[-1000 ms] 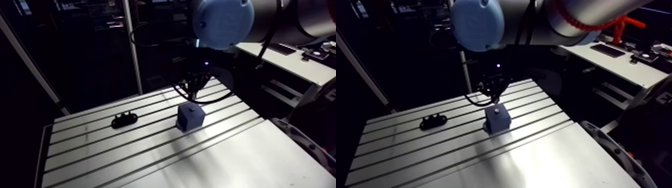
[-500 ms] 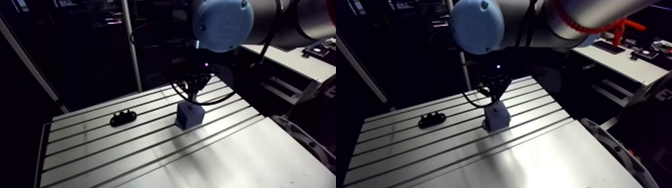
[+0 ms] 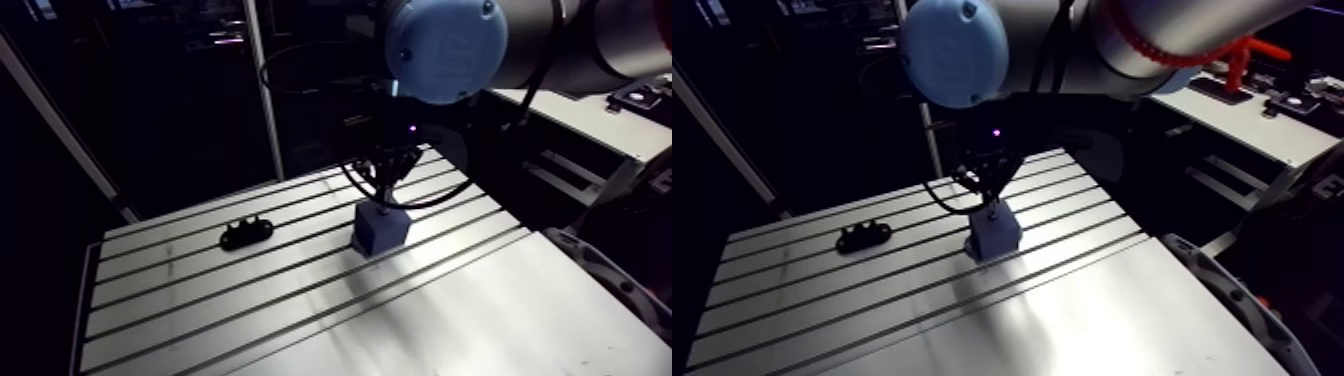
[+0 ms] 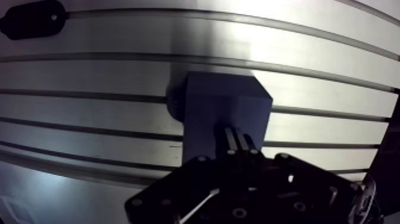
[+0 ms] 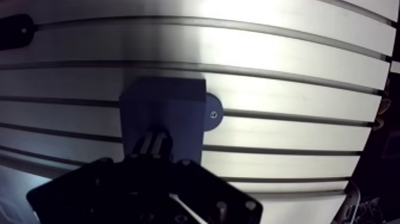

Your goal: Pick up the M10 bolt and insert it into the hex recess until seated.

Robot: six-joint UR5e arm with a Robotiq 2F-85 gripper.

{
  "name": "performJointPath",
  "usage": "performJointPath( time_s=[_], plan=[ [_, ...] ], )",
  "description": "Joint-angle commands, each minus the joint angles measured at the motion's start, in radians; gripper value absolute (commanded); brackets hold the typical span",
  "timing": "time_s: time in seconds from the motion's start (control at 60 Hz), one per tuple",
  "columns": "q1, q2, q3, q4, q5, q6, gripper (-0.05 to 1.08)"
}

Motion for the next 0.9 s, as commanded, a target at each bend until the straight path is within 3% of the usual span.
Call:
performJointPath(
  time_s=[0.017,0.9],
  plan=[
    [0.000,0.000,0.000,0.001,-0.001,0.003,1.08],
    [0.000,0.003,0.006,0.002,-0.001,0.001,1.08]
  ],
)
